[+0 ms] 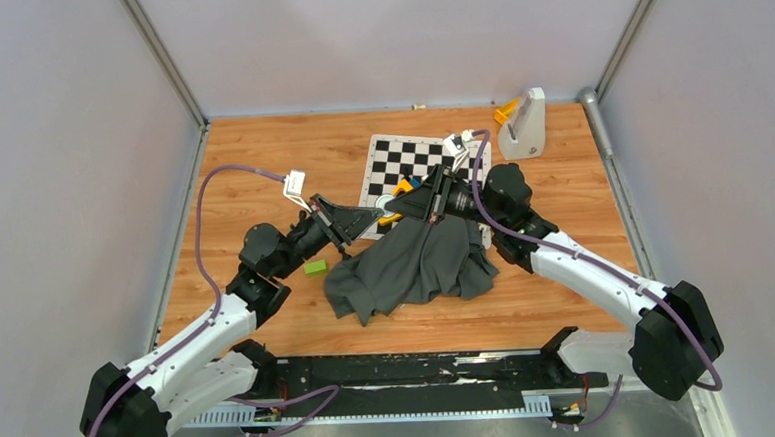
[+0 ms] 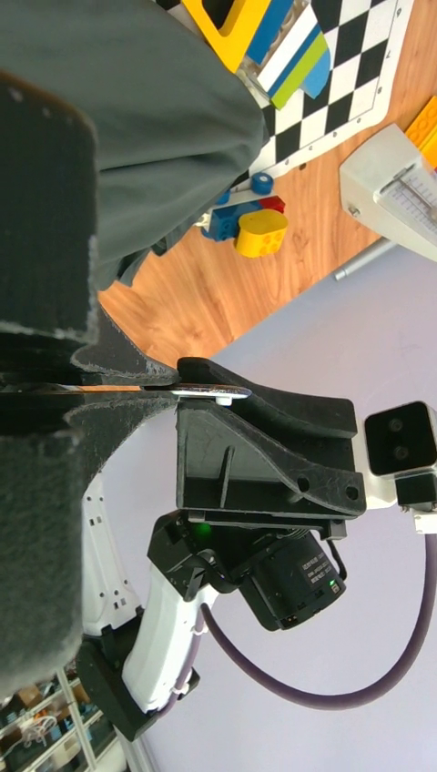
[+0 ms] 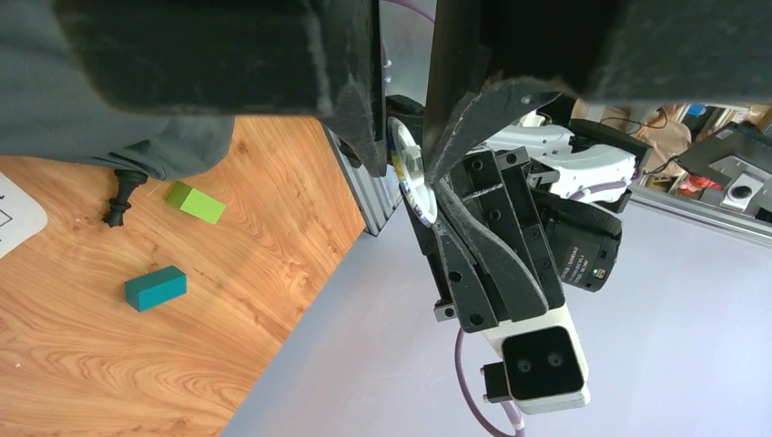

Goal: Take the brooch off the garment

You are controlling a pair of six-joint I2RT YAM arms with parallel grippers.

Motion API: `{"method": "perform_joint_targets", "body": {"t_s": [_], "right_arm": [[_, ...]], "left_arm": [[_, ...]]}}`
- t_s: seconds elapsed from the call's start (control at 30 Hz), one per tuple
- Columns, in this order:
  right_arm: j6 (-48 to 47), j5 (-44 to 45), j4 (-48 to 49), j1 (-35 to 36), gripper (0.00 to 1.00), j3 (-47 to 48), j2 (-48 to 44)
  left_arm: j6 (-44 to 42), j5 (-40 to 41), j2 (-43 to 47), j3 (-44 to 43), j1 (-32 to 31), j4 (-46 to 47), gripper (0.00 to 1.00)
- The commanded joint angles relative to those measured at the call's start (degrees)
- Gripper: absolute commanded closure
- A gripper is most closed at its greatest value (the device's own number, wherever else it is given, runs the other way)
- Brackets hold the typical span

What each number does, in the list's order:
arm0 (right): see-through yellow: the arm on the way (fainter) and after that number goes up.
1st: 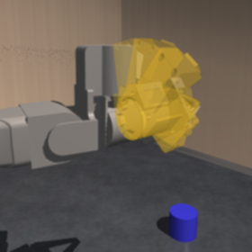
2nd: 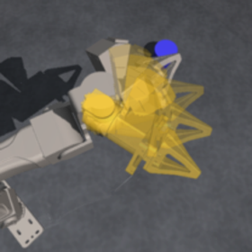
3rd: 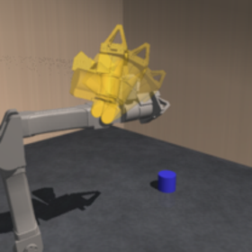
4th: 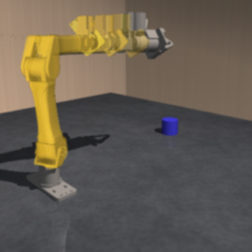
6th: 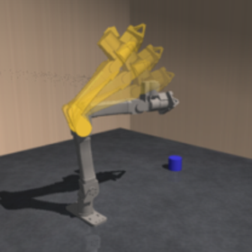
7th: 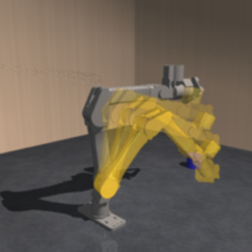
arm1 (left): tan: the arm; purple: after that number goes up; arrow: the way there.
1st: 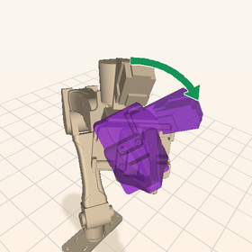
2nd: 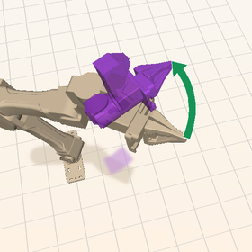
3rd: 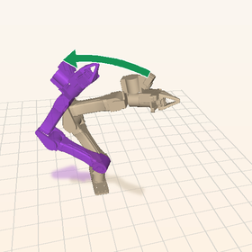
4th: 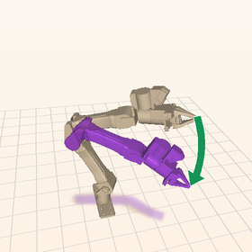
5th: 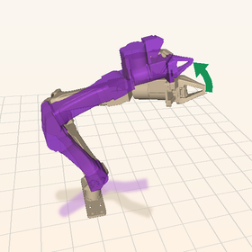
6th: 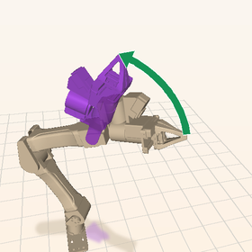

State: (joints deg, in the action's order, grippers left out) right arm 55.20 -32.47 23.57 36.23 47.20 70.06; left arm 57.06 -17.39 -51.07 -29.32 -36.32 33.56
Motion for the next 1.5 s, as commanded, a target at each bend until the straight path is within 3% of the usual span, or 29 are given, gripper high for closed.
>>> {"method": "perform_joint_targets", "body": {"t_s": [0.0,0.33,0.6,0.83,1.03,1.2,1.37,1.47], "right_arm": [[-0.4,0.6,0.3,0.5,0.78,3.0,0.6],[-0.1,0.6,-0.3,0.6,0.74,3.2,1.0],[1.0,2.1,-1.0,0.6,0.92,2.3,0.1],[1.8,6.4,-2.5,0.6,0.87,0.7,-2.1],[2.2,7.9,-3.4,0.6,0.93,0.1,-2.8],[1.3,7.3,-3.3,0.6,0.77,0.1,-3.4],[0.5,8.1,-3.8,0.5,0.53,-0.2,-5.1],[-0.1,7.9,-3.5,0.5,0.47,-0.3,-5.8]], "left_arm": [[-1.6,-4.0,-0.3,-2.0,-0.7,0.1,1.00],[-1.5,-5.0,-0.8,-2.3,-0.7,-0.2,1.00],[-2.0,-4.7,0.1,-1.8,-0.7,-0.1,1.00],[-2.0,1.5,5.2,1.3,-0.7,-0.5,1.00],[-2.1,5.9,9.0,3.4,-0.7,-1.1,1.00],[-2.5,6.1,8.9,3.1,-0.7,-2.3,1.00],[-2.7,7.0,8.6,3.3,-0.8,-2.8,1.00],[-2.6,6.8,7.8,3.2,-0.8,-2.4,1.00]]}}
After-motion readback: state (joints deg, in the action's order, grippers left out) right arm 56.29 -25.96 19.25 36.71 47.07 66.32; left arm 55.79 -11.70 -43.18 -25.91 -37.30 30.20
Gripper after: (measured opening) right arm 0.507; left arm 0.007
